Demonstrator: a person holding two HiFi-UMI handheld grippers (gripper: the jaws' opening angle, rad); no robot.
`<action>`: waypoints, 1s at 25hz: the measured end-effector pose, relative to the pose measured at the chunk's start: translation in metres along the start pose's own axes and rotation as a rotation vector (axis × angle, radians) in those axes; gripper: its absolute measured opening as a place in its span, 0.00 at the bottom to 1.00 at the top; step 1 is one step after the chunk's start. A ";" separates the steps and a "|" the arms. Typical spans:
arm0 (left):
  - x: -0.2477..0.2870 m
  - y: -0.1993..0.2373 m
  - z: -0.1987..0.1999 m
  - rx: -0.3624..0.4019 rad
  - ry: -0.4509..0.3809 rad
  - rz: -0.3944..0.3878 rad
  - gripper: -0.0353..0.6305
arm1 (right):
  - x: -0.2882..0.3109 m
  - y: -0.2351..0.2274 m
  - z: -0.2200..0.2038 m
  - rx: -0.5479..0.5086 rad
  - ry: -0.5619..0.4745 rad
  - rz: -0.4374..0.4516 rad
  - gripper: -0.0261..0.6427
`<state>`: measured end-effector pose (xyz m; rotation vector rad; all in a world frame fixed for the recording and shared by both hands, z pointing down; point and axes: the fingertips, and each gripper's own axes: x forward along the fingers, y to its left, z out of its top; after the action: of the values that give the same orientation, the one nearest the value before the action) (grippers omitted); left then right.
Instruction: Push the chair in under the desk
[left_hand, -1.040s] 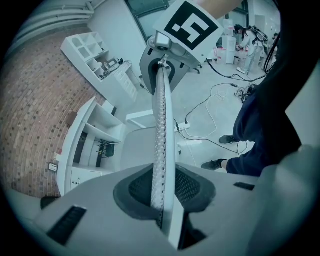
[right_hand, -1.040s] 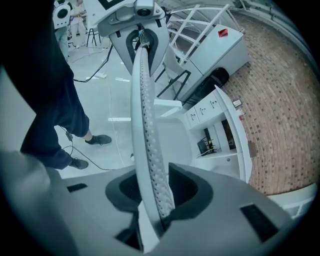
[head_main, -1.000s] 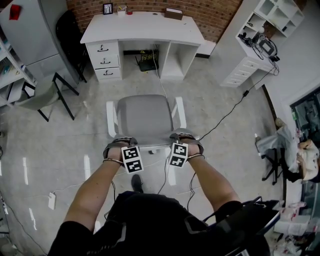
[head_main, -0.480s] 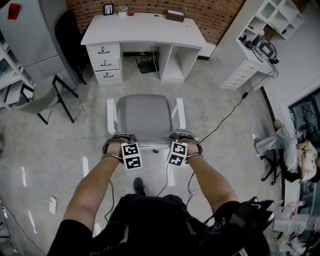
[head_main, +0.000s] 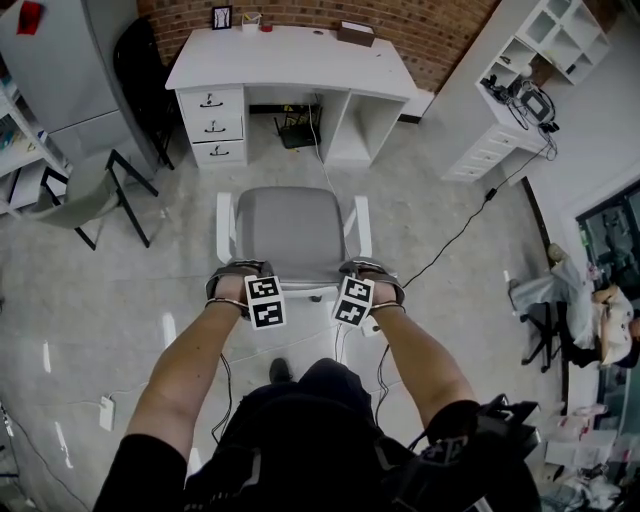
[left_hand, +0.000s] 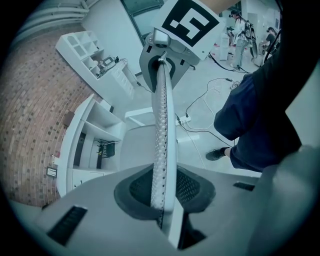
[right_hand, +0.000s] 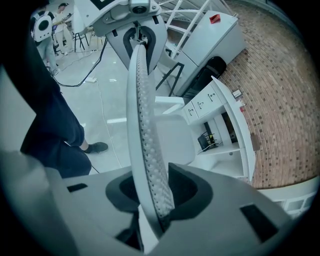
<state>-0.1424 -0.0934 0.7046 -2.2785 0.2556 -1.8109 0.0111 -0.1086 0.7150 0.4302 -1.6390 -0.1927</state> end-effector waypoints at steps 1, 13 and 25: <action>0.000 0.001 -0.001 0.000 -0.002 0.003 0.16 | 0.001 -0.001 0.001 0.000 0.002 0.001 0.21; 0.006 0.032 -0.012 -0.009 0.016 0.007 0.17 | 0.011 -0.028 0.013 0.002 0.001 0.000 0.21; 0.023 0.076 -0.012 -0.040 0.049 -0.009 0.17 | 0.032 -0.073 0.016 -0.027 -0.009 0.017 0.20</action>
<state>-0.1494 -0.1735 0.7074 -2.2672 0.2922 -1.8846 0.0053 -0.1894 0.7152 0.3949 -1.6468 -0.2046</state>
